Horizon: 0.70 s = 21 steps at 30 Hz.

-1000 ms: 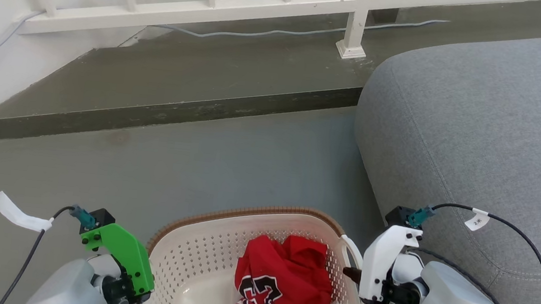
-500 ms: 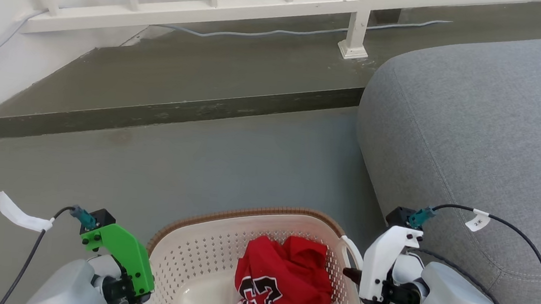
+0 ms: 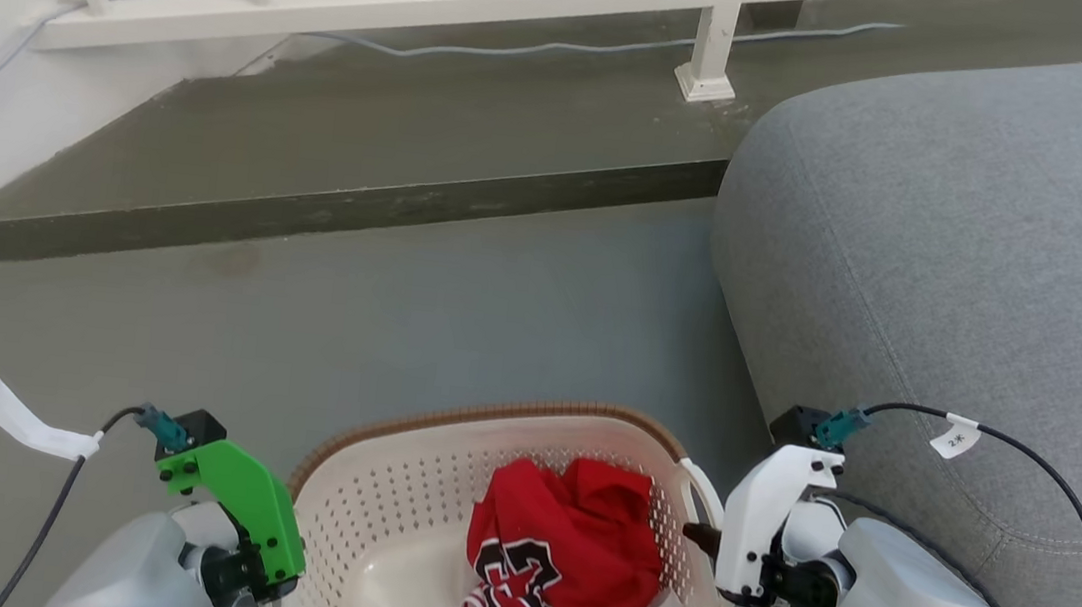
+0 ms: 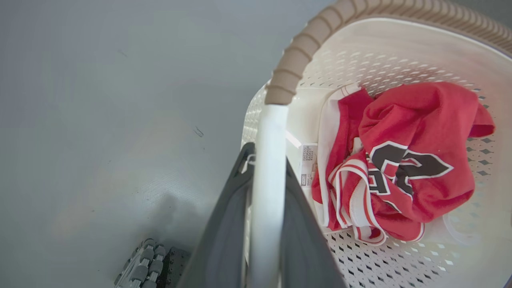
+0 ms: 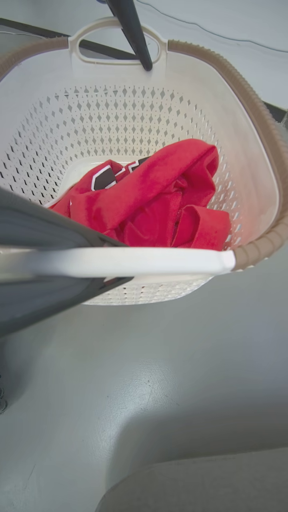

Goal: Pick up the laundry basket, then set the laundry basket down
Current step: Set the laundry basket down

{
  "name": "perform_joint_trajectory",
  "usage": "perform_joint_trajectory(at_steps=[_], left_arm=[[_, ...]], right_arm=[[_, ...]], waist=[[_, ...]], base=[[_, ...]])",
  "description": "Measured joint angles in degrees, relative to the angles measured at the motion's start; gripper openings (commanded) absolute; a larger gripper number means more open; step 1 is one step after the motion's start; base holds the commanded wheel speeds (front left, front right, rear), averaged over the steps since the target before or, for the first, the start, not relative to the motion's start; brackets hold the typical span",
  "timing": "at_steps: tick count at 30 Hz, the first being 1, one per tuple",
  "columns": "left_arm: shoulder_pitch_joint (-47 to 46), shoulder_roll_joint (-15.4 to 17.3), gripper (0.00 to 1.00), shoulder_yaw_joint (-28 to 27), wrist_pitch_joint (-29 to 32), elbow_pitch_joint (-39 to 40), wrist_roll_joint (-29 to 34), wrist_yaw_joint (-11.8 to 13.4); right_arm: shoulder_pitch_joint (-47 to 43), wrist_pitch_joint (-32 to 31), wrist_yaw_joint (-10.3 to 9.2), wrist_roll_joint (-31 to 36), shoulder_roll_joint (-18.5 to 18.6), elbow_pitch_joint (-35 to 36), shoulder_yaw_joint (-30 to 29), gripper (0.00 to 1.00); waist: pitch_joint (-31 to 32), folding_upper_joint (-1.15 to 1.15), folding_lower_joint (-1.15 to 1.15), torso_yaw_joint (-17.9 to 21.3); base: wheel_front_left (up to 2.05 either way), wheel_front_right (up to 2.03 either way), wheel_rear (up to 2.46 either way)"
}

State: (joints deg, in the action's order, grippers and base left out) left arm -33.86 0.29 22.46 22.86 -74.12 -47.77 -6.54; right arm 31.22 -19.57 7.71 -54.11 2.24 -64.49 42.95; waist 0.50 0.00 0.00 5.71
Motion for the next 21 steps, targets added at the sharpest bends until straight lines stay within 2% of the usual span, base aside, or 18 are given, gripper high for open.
perform_joint_trajectory(at_steps=[10,21], left_arm=[[-1.6,0.7,0.00,0.9,-4.8,2.1,1.1,0.0],[-4.1,0.5,0.00,2.5,-15.6,5.4,4.3,1.4]], right_arm=[[1.5,4.0,0.00,0.2,0.3,1.3,0.7,0.00],[5.4,10.8,0.02,2.9,1.2,1.7,1.8,0.00]], waist=[[-2.8,0.00,0.00,0.0],[-8.1,0.00,0.00,-0.6]], base=[[0.00,0.00,0.00],[0.00,0.00,0.00]])
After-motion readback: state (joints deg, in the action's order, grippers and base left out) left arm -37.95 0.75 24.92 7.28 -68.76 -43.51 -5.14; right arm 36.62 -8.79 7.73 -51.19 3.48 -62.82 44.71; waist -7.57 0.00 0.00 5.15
